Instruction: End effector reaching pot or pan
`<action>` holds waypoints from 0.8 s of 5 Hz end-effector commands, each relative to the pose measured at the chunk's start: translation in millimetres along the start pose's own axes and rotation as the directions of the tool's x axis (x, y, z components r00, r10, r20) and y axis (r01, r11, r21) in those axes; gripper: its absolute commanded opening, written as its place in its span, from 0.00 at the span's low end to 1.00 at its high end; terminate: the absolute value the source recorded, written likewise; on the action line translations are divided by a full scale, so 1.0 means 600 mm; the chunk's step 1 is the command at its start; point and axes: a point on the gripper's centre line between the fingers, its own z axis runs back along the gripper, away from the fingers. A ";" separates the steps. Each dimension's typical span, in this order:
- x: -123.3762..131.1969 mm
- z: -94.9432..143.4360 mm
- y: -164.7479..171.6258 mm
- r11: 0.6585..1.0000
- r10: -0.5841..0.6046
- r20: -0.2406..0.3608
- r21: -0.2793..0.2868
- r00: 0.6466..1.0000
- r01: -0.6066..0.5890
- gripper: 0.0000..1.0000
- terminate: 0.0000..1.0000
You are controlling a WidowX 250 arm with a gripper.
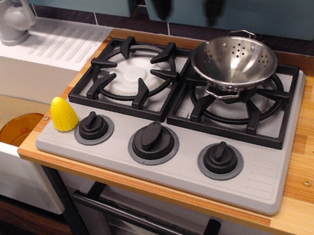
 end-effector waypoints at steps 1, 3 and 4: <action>0.012 -0.012 -0.024 1.000 -0.001 0.097 0.026 0.995 -0.001 1.00 0.00; 0.019 -0.022 0.009 0.997 -0.049 0.165 0.064 0.985 0.039 1.00 0.00; 0.012 -0.041 0.018 0.998 -0.040 0.176 0.060 0.984 0.030 1.00 0.00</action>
